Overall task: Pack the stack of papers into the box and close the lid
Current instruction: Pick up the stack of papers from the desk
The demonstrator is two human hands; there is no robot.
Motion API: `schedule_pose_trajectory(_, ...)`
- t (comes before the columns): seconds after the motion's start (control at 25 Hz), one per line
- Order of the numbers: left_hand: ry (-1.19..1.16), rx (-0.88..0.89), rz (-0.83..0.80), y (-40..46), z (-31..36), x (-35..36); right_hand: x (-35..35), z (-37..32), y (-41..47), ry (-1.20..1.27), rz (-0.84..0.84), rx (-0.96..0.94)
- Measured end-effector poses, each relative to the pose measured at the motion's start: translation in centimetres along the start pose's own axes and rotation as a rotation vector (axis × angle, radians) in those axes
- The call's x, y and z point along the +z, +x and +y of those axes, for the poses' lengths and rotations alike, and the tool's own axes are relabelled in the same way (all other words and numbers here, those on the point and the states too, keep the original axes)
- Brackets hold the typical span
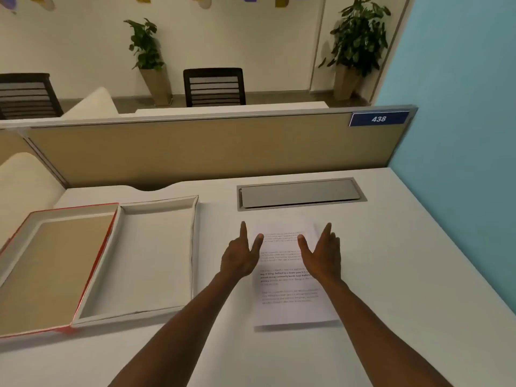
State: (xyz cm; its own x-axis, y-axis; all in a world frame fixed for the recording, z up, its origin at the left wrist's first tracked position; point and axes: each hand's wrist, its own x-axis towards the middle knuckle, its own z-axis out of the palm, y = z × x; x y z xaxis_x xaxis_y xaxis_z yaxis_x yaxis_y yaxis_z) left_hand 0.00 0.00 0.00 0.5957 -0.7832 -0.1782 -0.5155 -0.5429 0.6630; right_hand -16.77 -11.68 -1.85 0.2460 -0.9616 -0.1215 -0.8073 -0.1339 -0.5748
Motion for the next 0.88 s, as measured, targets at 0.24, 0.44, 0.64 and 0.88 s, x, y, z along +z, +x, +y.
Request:
schedule_pose_trajectory(0.24,-0.601,-0.568,-0.075,1.0,-0.4,3.6,1.3,3.6,0.9,0.055,-0.121,0.181)
schedule_pose_trajectory(0.44,-0.693,-0.632,0.016,1.5,0.5,4.6,1.6,4.4,1.2,-0.032,-0.087,0.105)
schedule_pose_trajectory(0.64,-0.711,-0.683,0.04,2.6,-0.4,4.9,1.2,4.0,2.4,0.056,-0.103,0.199)
schedule_pose_trajectory(0.88,-0.577,-0.567,0.037,2.1,-0.5,5.9,0.1,3.6,5.4,0.39,-0.193,0.446)
